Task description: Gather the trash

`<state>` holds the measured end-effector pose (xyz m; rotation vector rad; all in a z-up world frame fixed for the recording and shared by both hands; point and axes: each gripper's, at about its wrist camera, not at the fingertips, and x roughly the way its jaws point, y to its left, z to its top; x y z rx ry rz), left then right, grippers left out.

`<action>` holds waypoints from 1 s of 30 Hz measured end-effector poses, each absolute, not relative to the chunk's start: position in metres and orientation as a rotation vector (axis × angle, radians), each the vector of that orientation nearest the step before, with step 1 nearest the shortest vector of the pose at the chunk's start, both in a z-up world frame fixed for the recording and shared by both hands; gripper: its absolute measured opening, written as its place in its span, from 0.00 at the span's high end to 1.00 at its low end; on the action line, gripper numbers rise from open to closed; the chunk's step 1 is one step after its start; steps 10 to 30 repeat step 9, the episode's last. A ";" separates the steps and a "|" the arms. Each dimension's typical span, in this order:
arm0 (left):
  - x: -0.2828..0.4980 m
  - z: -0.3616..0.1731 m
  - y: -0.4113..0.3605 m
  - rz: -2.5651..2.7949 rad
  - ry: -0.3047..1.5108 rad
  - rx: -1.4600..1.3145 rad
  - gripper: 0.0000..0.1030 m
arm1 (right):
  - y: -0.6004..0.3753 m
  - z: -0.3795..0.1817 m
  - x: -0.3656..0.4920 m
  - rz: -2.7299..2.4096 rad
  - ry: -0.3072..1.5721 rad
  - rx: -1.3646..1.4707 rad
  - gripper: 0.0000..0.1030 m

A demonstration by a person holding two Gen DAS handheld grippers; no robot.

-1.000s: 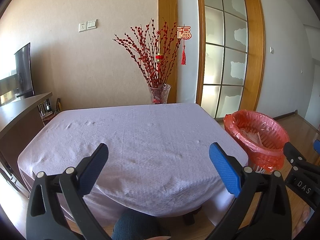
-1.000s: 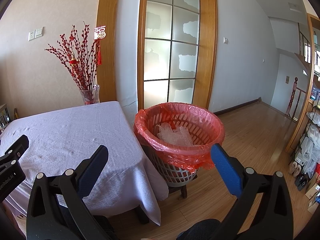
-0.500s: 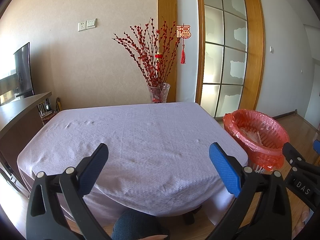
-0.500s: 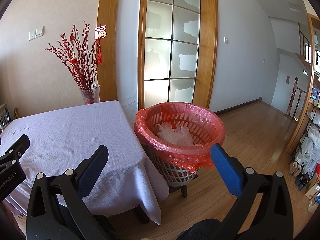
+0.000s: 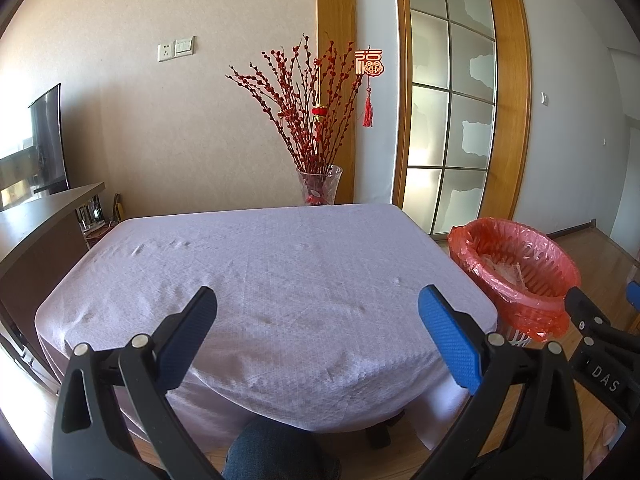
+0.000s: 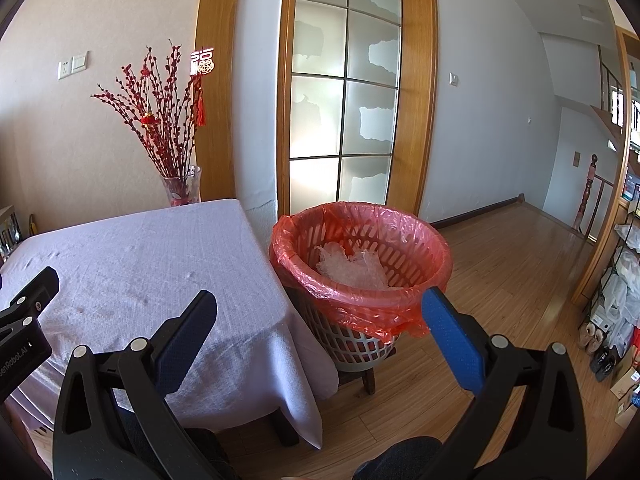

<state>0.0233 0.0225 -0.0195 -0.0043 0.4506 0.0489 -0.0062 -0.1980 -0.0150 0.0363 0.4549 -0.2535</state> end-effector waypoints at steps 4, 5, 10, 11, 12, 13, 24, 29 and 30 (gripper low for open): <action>0.024 -0.019 0.023 0.048 0.454 -0.007 0.04 | -0.198 -0.015 -0.006 -0.254 0.456 0.036 0.02; 0.024 -0.019 0.023 0.049 0.455 -0.007 0.04 | -0.198 -0.015 -0.006 -0.254 0.455 0.036 0.02; 0.024 -0.018 0.024 0.046 0.455 -0.007 0.04 | -0.198 -0.015 -0.006 -0.254 0.455 0.036 0.02; 0.024 -0.018 0.024 0.046 0.455 -0.007 0.04 | -0.198 -0.015 -0.006 -0.254 0.455 0.036 0.02; 0.024 -0.018 0.024 0.046 0.455 -0.007 0.04 | -0.198 -0.015 -0.006 -0.254 0.455 0.036 0.02; 0.024 -0.018 0.024 0.046 0.455 -0.007 0.04 | -0.198 -0.015 -0.006 -0.254 0.455 0.036 0.02; 0.024 -0.018 0.024 0.046 0.455 -0.007 0.04 | -0.198 -0.015 -0.006 -0.254 0.455 0.036 0.02; 0.024 -0.018 0.024 0.046 0.455 -0.007 0.04 | -0.198 -0.015 -0.006 -0.254 0.455 0.036 0.02; 0.024 -0.018 0.024 0.046 0.455 -0.007 0.04 | -0.198 -0.015 -0.006 -0.254 0.455 0.036 0.02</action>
